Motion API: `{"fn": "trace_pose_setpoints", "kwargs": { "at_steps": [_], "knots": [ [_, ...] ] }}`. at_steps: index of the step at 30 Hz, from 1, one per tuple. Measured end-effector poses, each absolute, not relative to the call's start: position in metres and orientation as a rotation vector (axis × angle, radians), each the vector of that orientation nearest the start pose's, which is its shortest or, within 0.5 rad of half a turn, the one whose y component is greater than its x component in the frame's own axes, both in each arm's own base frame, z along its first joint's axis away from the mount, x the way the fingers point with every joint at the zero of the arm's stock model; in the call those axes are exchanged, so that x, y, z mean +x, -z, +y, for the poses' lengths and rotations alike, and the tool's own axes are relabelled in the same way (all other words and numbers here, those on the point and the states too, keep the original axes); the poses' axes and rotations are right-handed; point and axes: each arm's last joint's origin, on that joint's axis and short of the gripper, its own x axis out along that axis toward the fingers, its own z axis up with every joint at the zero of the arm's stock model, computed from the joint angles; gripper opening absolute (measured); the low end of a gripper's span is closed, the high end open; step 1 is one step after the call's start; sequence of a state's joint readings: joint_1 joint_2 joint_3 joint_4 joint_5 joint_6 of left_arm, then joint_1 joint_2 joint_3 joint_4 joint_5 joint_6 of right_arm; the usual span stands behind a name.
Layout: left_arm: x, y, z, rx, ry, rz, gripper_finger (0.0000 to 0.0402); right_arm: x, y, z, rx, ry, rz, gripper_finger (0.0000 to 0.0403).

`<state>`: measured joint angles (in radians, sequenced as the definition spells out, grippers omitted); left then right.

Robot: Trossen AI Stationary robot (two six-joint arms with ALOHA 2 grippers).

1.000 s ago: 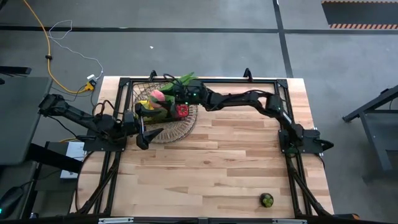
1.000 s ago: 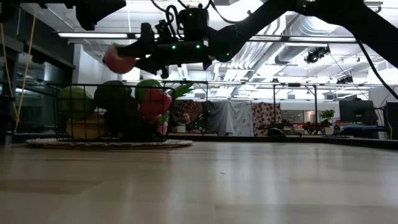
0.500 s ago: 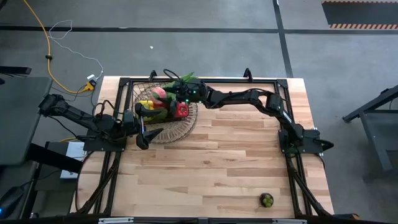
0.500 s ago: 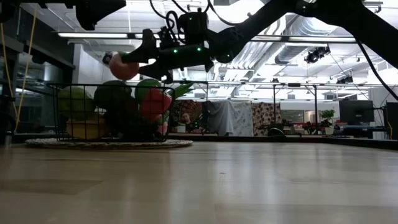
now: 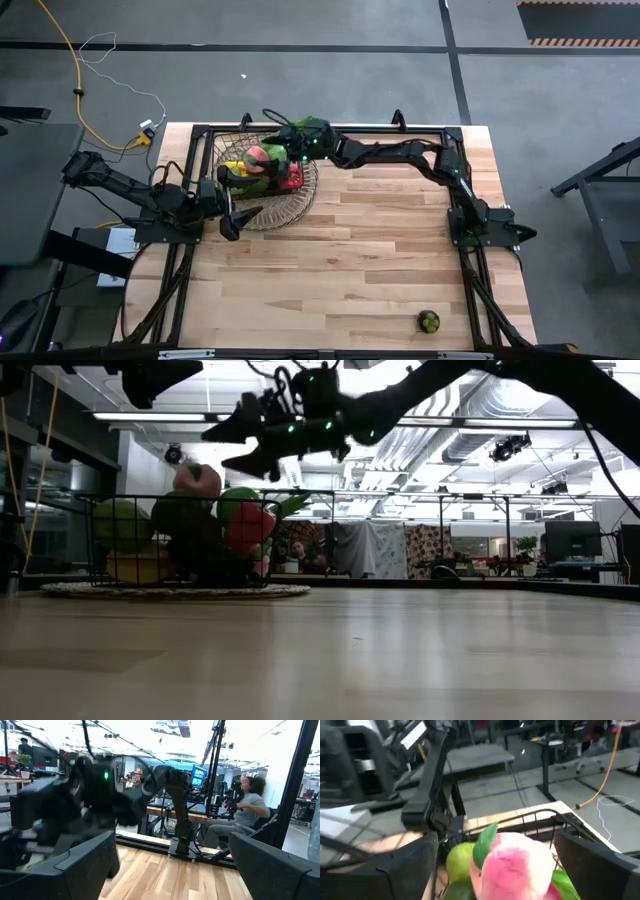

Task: Build produce basket
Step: Put the black mangosteen into the wire basket

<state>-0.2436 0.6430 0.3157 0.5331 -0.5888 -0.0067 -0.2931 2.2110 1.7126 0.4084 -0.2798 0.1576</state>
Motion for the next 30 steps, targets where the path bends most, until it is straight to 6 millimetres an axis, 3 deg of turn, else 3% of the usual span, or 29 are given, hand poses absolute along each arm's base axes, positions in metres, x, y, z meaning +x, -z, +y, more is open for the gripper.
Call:
{"fn": "trace_pose_setpoints", "kwargs": {
  "at_steps": [5,11,22,30],
  "knots": [
    [0.149,-0.258,-0.021,-0.084,-0.344,-0.182,0.0376,0.483,-0.261,-0.134,0.11,-0.002,0.223,0.0391],
    [0.15,-0.257,-0.021,-0.085,-0.344,-0.178,0.0376,0.452,-0.256,-0.11,0.064,0.007,0.285,0.0391],
    [0.151,-0.256,-0.021,-0.086,-0.344,-0.172,0.0376,0.313,-0.224,-0.057,0.129,0.092,0.16,0.0391],
    [0.16,-0.248,-0.023,-0.015,-0.35,-0.109,0.0376,0.248,-0.219,-0.023,0.184,-0.004,-0.011,0.0391]
  ]
}}
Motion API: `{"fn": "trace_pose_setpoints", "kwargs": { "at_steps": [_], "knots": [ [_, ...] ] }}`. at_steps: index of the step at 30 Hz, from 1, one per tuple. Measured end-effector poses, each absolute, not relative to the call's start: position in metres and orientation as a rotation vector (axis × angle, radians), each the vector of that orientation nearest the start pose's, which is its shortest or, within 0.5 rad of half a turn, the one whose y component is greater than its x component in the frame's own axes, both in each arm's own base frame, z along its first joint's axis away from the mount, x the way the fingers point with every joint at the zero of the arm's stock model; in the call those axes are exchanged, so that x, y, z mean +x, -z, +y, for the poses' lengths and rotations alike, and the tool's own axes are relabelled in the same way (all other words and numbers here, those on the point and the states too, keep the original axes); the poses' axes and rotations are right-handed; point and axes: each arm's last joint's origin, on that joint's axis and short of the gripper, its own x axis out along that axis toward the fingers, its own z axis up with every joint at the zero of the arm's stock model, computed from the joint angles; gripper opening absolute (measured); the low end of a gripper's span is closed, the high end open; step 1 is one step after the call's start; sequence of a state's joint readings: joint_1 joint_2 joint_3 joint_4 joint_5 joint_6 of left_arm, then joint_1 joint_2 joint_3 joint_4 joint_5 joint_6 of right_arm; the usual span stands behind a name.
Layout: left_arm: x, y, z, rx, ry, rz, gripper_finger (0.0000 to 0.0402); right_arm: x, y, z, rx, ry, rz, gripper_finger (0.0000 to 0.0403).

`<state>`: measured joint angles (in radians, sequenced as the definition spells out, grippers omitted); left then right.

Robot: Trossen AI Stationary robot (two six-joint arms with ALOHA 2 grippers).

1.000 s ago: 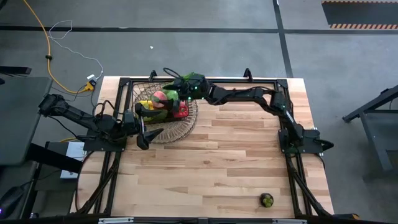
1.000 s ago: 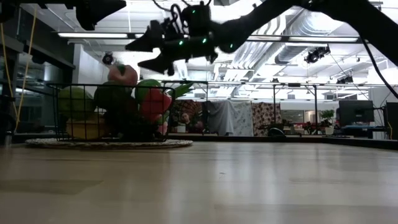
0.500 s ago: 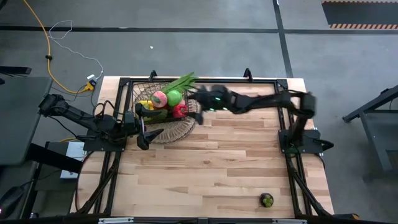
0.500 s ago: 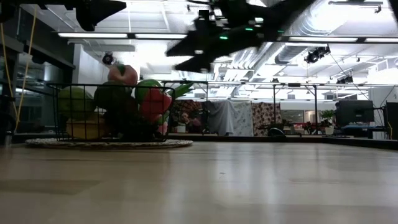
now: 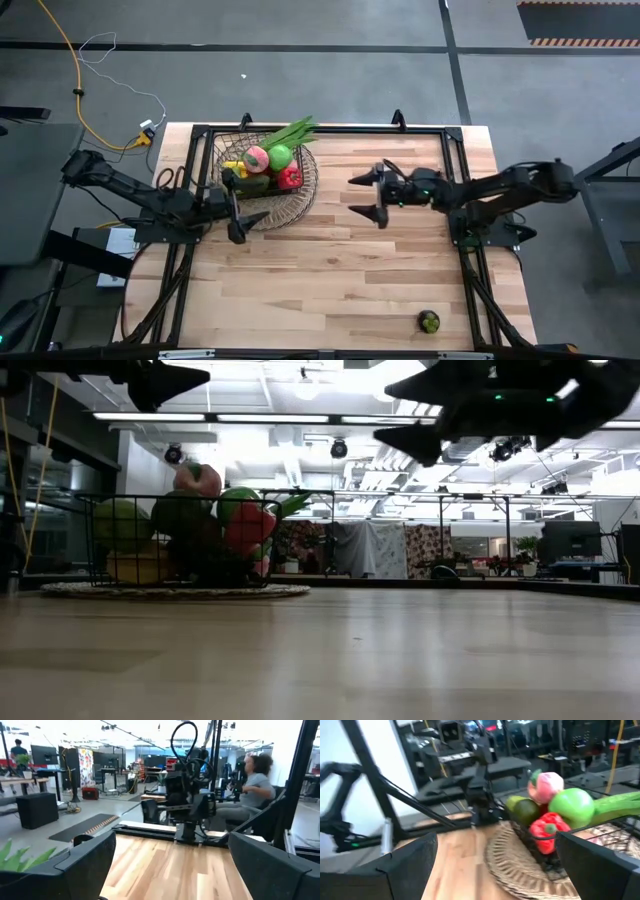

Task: Build produce basket
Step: Put the black mangosteen into the wire basket

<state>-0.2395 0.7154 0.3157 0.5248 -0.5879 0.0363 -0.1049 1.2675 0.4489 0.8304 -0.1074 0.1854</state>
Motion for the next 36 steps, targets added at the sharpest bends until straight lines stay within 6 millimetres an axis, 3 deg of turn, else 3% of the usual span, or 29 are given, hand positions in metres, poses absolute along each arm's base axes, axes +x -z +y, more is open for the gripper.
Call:
{"fn": "trace_pose_setpoints", "kwargs": {
  "at_steps": [5,20,29,33,36],
  "knots": [
    [0.163,-0.25,-0.018,-0.005,-0.365,-0.138,0.0376,0.234,-0.217,-0.015,0.195,-0.035,-0.029,0.0391],
    [0.167,-0.247,-0.018,-0.046,-0.074,-0.116,0.0376,0.233,-0.216,-0.013,0.154,-0.041,-0.023,0.0391],
    [0.168,-0.246,-0.018,-0.052,-0.077,-0.11,0.0376,0.234,-0.216,-0.014,0.224,-0.013,-0.024,0.0391],
    [0.168,-0.246,-0.018,-0.053,-0.077,-0.11,0.0376,0.242,-0.22,-0.003,0.333,-0.09,0.095,0.0391],
    [0.168,-0.245,-0.017,-0.052,-0.084,-0.101,0.0376,0.249,-0.222,0.016,0.383,-0.075,0.391,0.0391]
  ]
}}
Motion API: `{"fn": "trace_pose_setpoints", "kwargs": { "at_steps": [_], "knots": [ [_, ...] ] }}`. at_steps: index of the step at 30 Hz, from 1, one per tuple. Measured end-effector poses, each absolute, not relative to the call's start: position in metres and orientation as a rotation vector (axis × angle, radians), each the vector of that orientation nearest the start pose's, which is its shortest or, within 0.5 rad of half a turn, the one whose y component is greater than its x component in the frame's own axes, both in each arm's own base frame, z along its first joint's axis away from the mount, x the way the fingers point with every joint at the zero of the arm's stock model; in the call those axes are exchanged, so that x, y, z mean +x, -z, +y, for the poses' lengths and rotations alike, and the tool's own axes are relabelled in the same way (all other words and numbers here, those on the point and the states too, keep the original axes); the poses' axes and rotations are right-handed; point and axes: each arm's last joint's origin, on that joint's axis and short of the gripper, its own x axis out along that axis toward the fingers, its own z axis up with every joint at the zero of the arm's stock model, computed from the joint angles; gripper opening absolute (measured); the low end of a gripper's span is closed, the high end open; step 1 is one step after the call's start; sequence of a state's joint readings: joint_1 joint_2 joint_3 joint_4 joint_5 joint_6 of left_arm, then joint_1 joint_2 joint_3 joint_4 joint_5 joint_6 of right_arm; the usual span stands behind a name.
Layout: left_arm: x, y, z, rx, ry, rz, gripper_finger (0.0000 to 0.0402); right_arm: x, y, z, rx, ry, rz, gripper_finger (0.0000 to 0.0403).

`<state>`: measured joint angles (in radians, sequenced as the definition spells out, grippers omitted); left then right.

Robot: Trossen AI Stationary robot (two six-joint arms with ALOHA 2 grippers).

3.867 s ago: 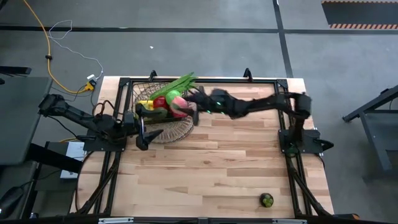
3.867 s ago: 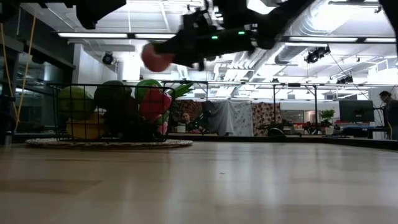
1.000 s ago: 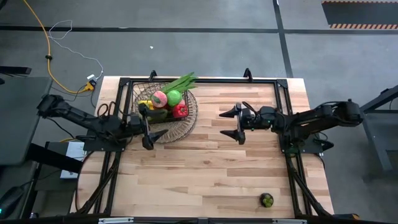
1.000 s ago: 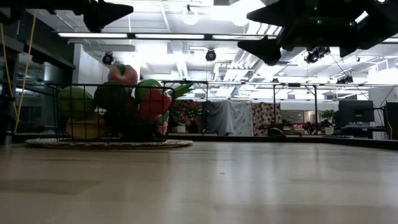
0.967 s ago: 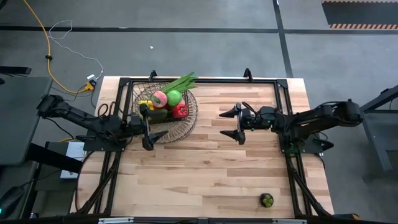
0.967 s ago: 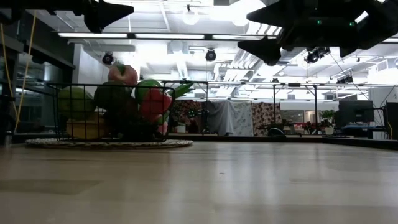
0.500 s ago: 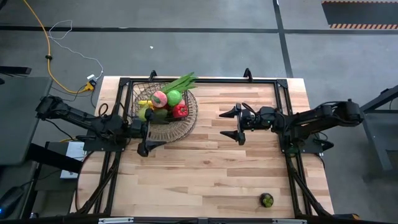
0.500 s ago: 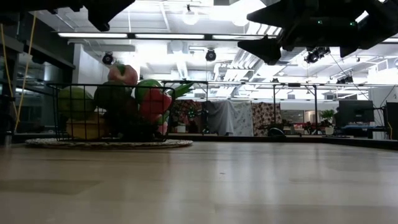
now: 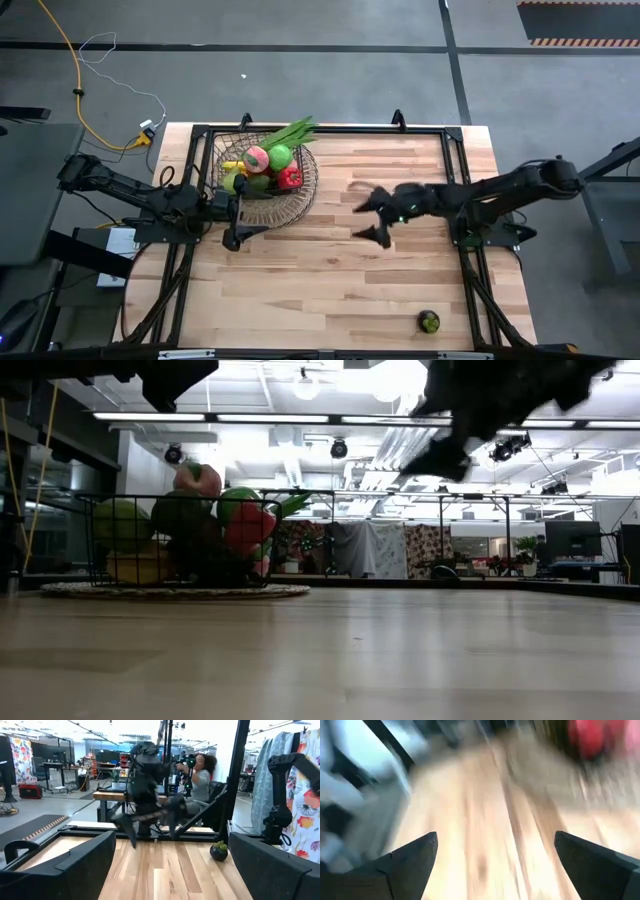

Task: Build produce basket
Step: Put the black mangosteen into the wire basket

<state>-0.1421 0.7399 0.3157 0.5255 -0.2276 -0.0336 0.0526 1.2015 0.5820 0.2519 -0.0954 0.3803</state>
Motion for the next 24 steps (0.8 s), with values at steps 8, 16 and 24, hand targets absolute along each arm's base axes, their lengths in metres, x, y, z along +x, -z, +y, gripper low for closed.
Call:
{"fn": "trace_pose_setpoints", "kwargs": {
  "at_steps": [8,16,24],
  "knots": [
    [0.168,-0.244,-0.017,-0.066,-0.087,-0.096,0.0376,0.215,-0.229,0.083,0.586,0.252,1.152,0.0391],
    [0.168,-0.244,-0.017,-0.093,-0.086,-0.097,0.0376,0.172,-0.216,0.148,1.034,0.474,1.481,0.0391],
    [0.168,-0.244,-0.017,-0.093,-0.086,-0.097,0.0376,0.159,-0.206,0.182,1.228,0.636,1.555,0.0391]
  ]
}}
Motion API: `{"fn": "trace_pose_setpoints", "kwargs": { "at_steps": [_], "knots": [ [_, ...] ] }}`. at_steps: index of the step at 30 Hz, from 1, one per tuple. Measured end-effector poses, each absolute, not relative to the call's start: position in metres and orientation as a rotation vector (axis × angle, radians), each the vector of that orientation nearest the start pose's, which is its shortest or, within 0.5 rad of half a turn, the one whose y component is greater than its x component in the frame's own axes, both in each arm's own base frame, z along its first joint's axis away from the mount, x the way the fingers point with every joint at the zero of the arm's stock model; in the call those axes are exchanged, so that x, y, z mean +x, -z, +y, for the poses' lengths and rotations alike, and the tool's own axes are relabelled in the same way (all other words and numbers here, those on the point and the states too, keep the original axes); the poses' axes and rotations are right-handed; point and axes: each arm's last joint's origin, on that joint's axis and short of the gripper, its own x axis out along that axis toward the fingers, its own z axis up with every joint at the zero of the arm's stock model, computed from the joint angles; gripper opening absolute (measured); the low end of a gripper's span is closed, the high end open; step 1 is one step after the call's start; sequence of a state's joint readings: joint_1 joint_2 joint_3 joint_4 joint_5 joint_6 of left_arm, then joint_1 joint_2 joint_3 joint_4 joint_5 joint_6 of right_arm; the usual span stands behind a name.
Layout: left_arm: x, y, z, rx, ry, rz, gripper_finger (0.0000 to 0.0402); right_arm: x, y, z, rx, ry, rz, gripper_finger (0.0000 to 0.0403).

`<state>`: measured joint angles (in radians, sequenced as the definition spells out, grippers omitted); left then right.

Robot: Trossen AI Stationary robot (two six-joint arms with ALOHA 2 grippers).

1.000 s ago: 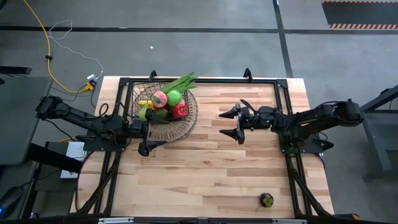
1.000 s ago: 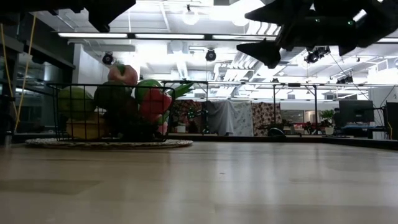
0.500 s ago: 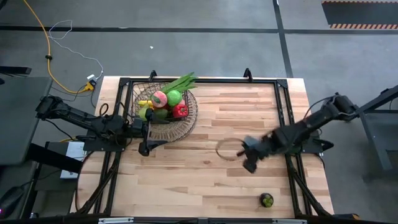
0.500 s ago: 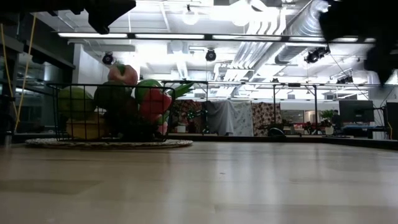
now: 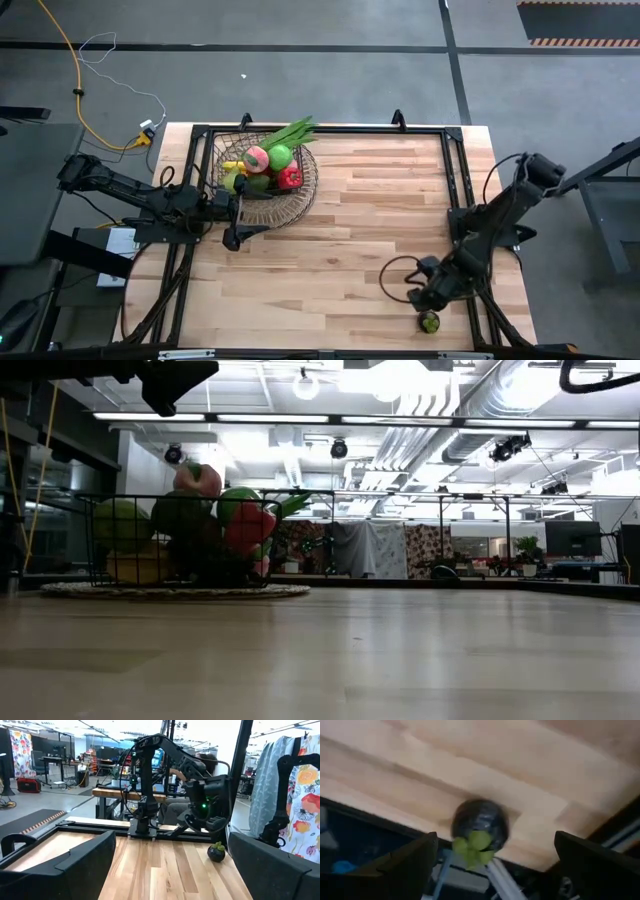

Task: Build produce basket
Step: Put the black mangosteen into the wire basket

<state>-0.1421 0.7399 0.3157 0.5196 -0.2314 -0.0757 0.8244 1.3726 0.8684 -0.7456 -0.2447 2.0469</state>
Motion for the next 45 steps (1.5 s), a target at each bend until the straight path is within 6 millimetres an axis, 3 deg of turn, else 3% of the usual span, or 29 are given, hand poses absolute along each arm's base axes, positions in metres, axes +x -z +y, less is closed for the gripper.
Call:
{"fn": "trace_pose_setpoints", "kwargs": {
  "at_steps": [7,13,18,31,34,39,45],
  "knots": [
    [0.168,-0.244,-0.017,-0.086,-0.086,-0.097,0.0376,0.171,-0.19,0.205,1.301,0.57,1.599,0.0391],
    [0.168,-0.244,-0.017,-0.085,-0.086,-0.095,0.0376,0.174,-0.166,0.213,1.248,0.63,1.722,0.0391],
    [0.168,-0.244,-0.017,-0.085,-0.086,-0.092,0.0376,0.181,-0.154,0.221,1.227,0.549,1.725,0.0391],
    [0.168,-0.244,-0.016,-0.086,-0.129,-0.093,0.0376,0.18,-0.147,0.22,1.14,0.536,1.758,0.0388],
    [0.168,-0.244,-0.016,-0.086,-0.129,-0.091,0.0376,0.18,-0.147,0.22,1.139,0.537,1.758,0.0368],
    [0.168,-0.244,-0.016,-0.075,-0.13,-0.09,0.0376,0.182,-0.147,0.218,1.135,0.526,1.757,0.0299],
    [0.168,-0.244,-0.016,-0.075,-0.131,-0.09,0.0376,0.191,-0.149,0.212,1.119,0.381,1.835,0.0231]
  ]
}}
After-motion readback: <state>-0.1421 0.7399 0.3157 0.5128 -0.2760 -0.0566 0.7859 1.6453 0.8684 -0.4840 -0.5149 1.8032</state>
